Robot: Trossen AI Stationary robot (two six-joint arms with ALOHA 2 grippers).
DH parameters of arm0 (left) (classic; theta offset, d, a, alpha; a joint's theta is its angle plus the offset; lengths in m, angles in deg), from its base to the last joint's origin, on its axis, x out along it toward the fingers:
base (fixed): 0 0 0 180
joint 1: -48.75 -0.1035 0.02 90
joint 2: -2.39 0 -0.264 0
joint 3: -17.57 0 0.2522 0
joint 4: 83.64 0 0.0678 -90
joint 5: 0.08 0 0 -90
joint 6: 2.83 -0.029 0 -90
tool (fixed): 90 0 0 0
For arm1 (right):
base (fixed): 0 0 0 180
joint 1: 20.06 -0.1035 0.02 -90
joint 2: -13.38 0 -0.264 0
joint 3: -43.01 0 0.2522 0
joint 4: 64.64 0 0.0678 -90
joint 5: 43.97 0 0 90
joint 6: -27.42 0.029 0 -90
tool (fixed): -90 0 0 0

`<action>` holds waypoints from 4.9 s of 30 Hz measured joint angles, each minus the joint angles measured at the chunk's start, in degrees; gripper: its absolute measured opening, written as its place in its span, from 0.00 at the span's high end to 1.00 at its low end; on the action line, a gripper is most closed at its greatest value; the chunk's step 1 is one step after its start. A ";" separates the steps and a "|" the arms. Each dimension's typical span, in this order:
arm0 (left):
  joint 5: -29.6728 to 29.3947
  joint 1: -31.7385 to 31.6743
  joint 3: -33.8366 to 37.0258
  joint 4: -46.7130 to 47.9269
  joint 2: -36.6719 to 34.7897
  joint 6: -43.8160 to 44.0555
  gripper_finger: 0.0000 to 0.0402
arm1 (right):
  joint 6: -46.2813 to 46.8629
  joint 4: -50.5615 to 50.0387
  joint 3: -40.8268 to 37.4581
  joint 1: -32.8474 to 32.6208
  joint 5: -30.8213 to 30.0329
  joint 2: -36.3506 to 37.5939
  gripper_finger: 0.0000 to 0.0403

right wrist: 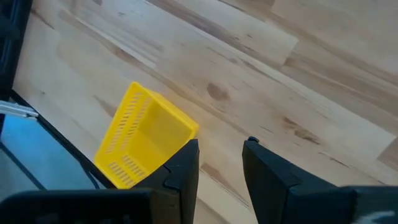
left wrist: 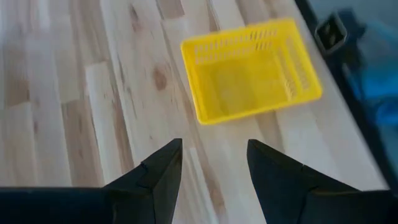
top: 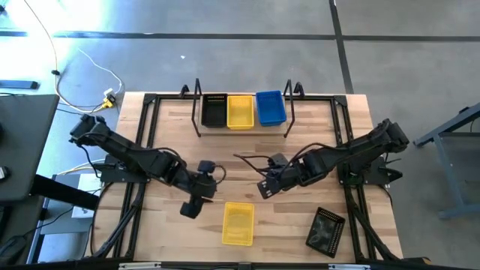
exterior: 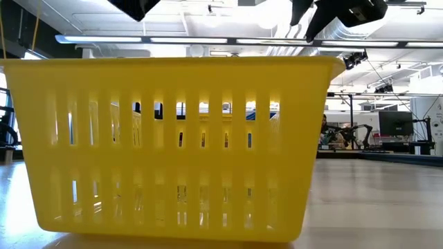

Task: Stack baskets on shelf by color
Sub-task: Stack the yellow bin on top of the blue bin on the shelf

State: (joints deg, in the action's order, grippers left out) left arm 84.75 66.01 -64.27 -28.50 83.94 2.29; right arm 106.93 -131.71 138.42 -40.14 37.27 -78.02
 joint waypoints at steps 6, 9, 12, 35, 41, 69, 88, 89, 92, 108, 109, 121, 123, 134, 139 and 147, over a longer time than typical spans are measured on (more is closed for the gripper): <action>-0.22 1.70 -0.01 -3.89 4.18 -11.04 0.57 | -1.12 -0.35 -0.04 0.12 -0.53 -0.51 0.73; -0.18 2.16 0.01 -4.68 5.66 -16.92 0.57 | -1.48 -0.47 -0.04 0.15 -0.65 -0.79 0.73; -0.19 2.64 0.01 -5.88 6.96 -23.20 0.57 | -1.51 -1.06 -0.06 0.15 -0.74 -0.98 0.73; -1.29 5.82 0.01 -12.49 17.61 -47.84 0.57 | -1.53 -1.92 -0.04 0.19 -1.75 -1.14 0.73; -1.35 5.79 -0.01 -15.17 20.20 -50.75 0.57 | -1.53 -2.15 -0.04 0.19 -1.97 -1.14 0.73; 1.95 4.38 0.01 -15.80 25.10 -50.93 0.98 | -2.60 -2.42 -0.02 0.19 -2.12 -1.14 0.73; 1.24 -1.14 0.01 -2.75 17.29 -50.77 0.99 | -2.35 -4.32 0.02 0.86 -4.72 -1.13 0.73; 1.13 -1.71 0.01 -1.86 16.42 -50.77 0.99 | -2.10 -4.32 0.02 0.99 -4.72 -1.11 0.73; 0.98 -3.76 0.01 0.81 13.55 -50.77 0.99 | -1.97 -4.31 0.02 1.78 -4.74 -1.11 0.73; -4.16 -20.28 0.03 6.13 -0.25 -60.89 1.00 | -3.82 -4.65 0.02 7.74 -8.03 -1.09 0.73; -4.42 -21.57 0.00 5.87 -0.47 -61.69 1.00 | -5.42 -4.59 0.02 8.28 -8.28 -1.09 0.73; -4.02 -32.05 0.01 6.54 -1.17 -68.37 1.00 | -51.60 14.62 0.02 14.61 -11.56 -0.07 0.73; -4.06 -32.43 0.01 6.72 -1.17 -68.39 1.00 | -63.06 19.32 0.02 15.35 -8.91 -0.07 0.73; -1.31 -32.72 0.01 5.39 -1.17 -70.69 1.00 | -93.97 22.61 0.02 20.11 4.61 -0.09 0.73; -1.24 -33.10 0.01 2.80 -1.17 -72.86 1.00 | -96.83 20.92 0.04 21.98 9.07 -0.42 0.73; -0.31 -34.19 0.01 1.88 -1.09 -73.30 1.00 | -102.39 16.67 0.04 22.71 5.75 -2.41 0.73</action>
State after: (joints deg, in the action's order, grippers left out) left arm 84.44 31.82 -64.27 -26.62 82.85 -71.01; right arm 4.54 -115.04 138.46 -17.43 43.02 -80.43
